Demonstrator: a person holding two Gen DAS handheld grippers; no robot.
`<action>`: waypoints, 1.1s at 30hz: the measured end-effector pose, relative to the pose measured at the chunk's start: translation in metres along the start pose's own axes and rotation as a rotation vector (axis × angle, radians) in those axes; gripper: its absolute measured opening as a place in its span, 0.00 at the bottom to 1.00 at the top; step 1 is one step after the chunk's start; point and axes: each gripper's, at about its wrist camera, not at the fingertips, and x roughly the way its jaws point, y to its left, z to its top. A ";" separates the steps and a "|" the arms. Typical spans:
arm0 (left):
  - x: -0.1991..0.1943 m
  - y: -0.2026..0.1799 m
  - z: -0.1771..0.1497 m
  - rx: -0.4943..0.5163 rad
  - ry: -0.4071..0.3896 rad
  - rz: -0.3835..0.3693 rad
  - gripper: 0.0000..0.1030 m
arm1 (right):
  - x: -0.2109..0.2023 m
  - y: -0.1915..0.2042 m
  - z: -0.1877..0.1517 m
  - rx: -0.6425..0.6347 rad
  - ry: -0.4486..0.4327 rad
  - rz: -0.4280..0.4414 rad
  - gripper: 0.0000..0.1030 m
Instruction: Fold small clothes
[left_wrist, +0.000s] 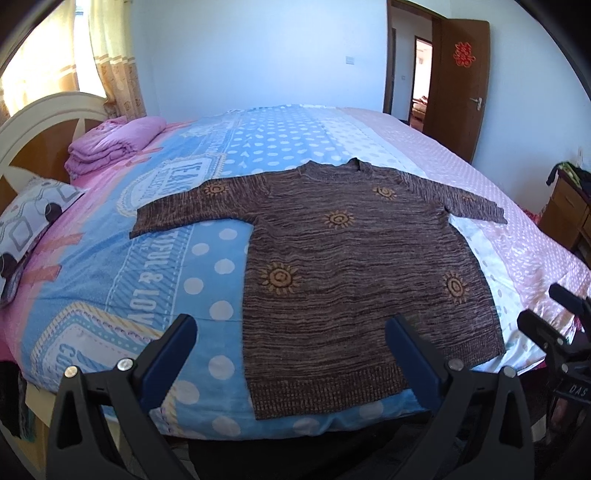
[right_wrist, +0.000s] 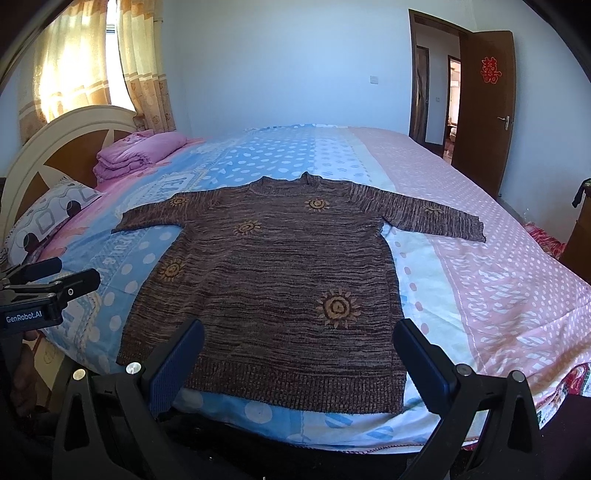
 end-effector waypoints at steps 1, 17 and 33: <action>0.002 0.001 0.002 0.018 -0.006 0.009 1.00 | 0.003 -0.002 0.001 -0.004 -0.005 0.007 0.99; 0.093 0.019 0.056 0.054 -0.022 0.199 1.00 | 0.105 -0.097 0.030 0.123 0.079 -0.009 0.99; 0.208 0.000 0.095 0.066 0.005 0.282 1.00 | 0.203 -0.226 0.069 0.272 0.169 -0.159 0.97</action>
